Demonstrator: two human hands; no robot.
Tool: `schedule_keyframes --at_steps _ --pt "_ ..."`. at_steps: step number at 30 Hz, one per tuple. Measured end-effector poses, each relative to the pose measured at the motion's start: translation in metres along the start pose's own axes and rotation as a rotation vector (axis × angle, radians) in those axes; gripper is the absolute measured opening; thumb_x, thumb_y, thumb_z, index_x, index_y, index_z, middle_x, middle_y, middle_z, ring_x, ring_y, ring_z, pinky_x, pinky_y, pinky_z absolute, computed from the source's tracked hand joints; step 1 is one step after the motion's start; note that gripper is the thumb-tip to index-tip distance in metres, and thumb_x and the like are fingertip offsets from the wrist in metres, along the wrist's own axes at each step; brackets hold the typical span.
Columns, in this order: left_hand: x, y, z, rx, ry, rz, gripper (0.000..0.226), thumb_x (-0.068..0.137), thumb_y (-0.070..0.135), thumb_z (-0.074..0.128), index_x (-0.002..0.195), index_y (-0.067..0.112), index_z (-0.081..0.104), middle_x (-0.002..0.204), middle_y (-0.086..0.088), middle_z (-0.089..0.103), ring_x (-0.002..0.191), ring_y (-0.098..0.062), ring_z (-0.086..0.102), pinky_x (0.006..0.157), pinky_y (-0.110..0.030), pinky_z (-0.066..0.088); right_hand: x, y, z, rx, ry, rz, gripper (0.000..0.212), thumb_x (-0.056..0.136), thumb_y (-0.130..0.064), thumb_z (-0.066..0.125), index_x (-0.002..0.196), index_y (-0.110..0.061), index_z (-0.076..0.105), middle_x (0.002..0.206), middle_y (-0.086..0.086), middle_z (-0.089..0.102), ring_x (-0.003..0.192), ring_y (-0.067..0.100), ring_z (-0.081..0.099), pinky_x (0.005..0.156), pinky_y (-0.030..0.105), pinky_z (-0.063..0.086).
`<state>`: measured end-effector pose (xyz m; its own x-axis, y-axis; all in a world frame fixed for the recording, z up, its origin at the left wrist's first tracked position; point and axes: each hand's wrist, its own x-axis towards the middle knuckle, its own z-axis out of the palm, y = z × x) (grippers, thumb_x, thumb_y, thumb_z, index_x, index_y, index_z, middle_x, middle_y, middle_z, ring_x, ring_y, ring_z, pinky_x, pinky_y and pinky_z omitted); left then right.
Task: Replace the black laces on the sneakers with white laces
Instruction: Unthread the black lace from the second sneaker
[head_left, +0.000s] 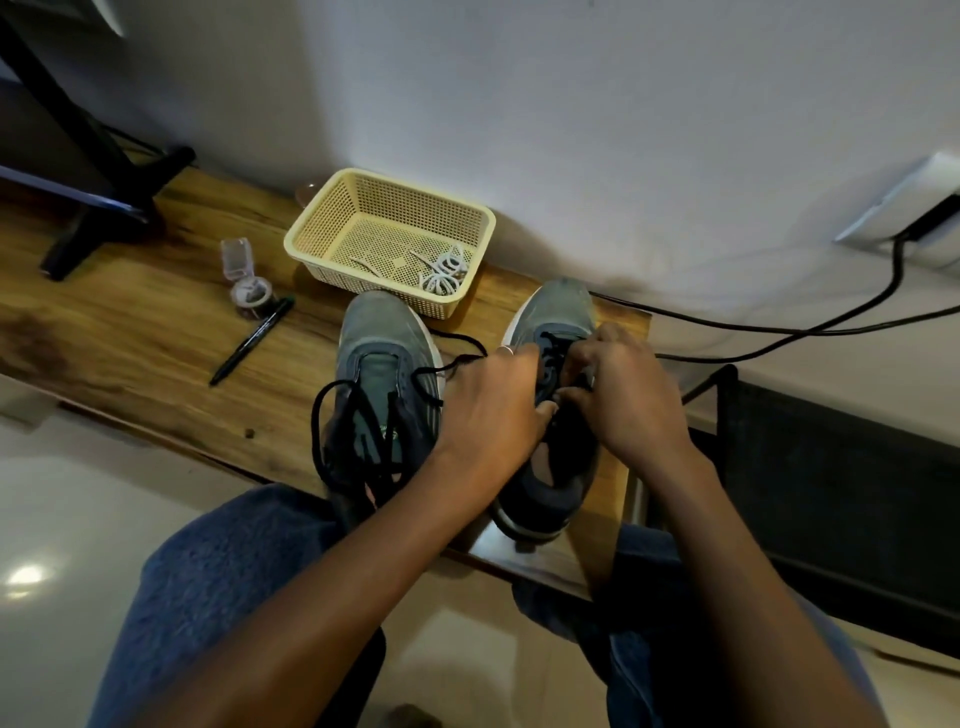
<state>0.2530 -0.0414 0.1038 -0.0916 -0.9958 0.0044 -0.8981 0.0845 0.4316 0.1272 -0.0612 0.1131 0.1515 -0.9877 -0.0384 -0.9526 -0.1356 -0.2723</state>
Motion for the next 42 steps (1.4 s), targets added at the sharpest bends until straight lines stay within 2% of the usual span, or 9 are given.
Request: schedule_keyframes --at_steps 11,15,19,23,29,32,35,38,42 --pt "0.005 0.003 0.001 -0.116 -0.004 -0.021 0.030 0.086 0.028 0.068 0.110 0.016 0.056 0.103 -0.007 0.063 0.097 -0.027 0.061 0.072 -0.032 0.045 0.001 0.005 0.005 0.414 0.097 0.306 0.022 0.086 -0.015 0.069 0.070 -0.019 0.054 0.102 0.002 0.054 0.086 0.013 0.050 0.074 0.032 0.045" --pt "0.005 -0.005 -0.002 -0.175 -0.019 -0.084 0.025 0.082 0.026 0.071 0.102 0.022 0.056 0.099 -0.002 0.062 0.092 -0.022 0.061 0.072 -0.030 0.047 0.005 0.019 0.001 0.576 0.196 0.422 0.024 0.087 -0.012 0.066 0.071 -0.022 0.051 0.096 0.007 0.060 0.089 0.022 0.062 0.077 0.048 0.056" --pt "0.004 -0.007 -0.001 -0.181 -0.017 -0.066 0.026 0.082 0.028 0.072 0.104 0.023 0.058 0.101 -0.001 0.062 0.093 -0.021 0.061 0.072 -0.030 0.046 0.004 0.017 -0.003 0.422 0.198 0.265 0.018 0.085 -0.014 0.069 0.079 -0.023 0.054 0.111 0.006 0.056 0.097 0.020 0.058 0.078 0.037 0.052" --pt "0.004 -0.007 0.000 -0.158 -0.005 -0.037 0.028 0.083 0.032 0.071 0.106 0.023 0.060 0.104 -0.002 0.064 0.096 -0.022 0.062 0.075 -0.034 0.052 -0.001 0.005 -0.002 0.200 -0.044 0.124 0.020 0.083 -0.024 0.071 0.099 -0.027 0.060 0.128 0.002 0.049 0.121 0.025 0.044 0.097 0.048 0.041" --pt "0.004 -0.006 0.002 -0.124 0.011 -0.018 0.032 0.083 0.034 0.070 0.110 0.021 0.059 0.106 -0.003 0.064 0.098 -0.024 0.062 0.075 -0.036 0.051 -0.003 -0.001 -0.004 0.049 -0.056 0.100 0.022 0.084 -0.029 0.069 0.105 -0.025 0.064 0.127 0.001 0.054 0.123 0.025 0.038 0.098 0.048 0.033" --pt "0.004 -0.006 0.003 -0.123 0.012 -0.017 0.033 0.083 0.035 0.070 0.111 0.021 0.059 0.106 -0.003 0.064 0.098 -0.024 0.062 0.075 -0.036 0.050 -0.004 0.001 -0.006 0.116 -0.088 0.112 0.019 0.083 -0.031 0.065 0.101 -0.026 0.063 0.120 -0.001 0.057 0.121 0.024 0.039 0.095 0.047 0.031" --pt "0.005 -0.006 0.001 -0.128 -0.001 -0.024 0.030 0.083 0.032 0.070 0.109 0.021 0.060 0.104 -0.004 0.064 0.097 -0.025 0.061 0.072 -0.034 0.047 -0.006 -0.002 -0.008 0.199 -0.041 0.124 0.015 0.082 -0.039 0.061 0.085 -0.025 0.063 0.095 -0.005 0.059 0.118 0.022 0.039 0.096 0.045 0.031" --pt "0.006 -0.006 0.000 -0.143 -0.020 -0.039 0.022 0.083 0.028 0.068 0.103 0.021 0.061 0.099 -0.002 0.064 0.093 -0.023 0.061 0.070 -0.032 0.048 -0.006 -0.003 -0.007 0.176 -0.018 0.118 0.027 0.081 -0.048 0.067 0.069 -0.025 0.060 0.073 -0.015 0.047 0.116 0.020 0.037 0.095 0.049 0.036" --pt "0.006 -0.008 -0.001 -0.188 -0.038 -0.046 0.021 0.082 0.031 0.071 0.098 0.021 0.063 0.094 0.001 0.064 0.090 -0.019 0.061 0.075 -0.036 0.053 -0.005 -0.003 -0.008 0.149 -0.056 0.136 0.022 0.077 -0.048 0.071 0.078 -0.029 0.061 0.083 -0.009 0.048 0.118 0.023 0.034 0.094 0.051 0.036"
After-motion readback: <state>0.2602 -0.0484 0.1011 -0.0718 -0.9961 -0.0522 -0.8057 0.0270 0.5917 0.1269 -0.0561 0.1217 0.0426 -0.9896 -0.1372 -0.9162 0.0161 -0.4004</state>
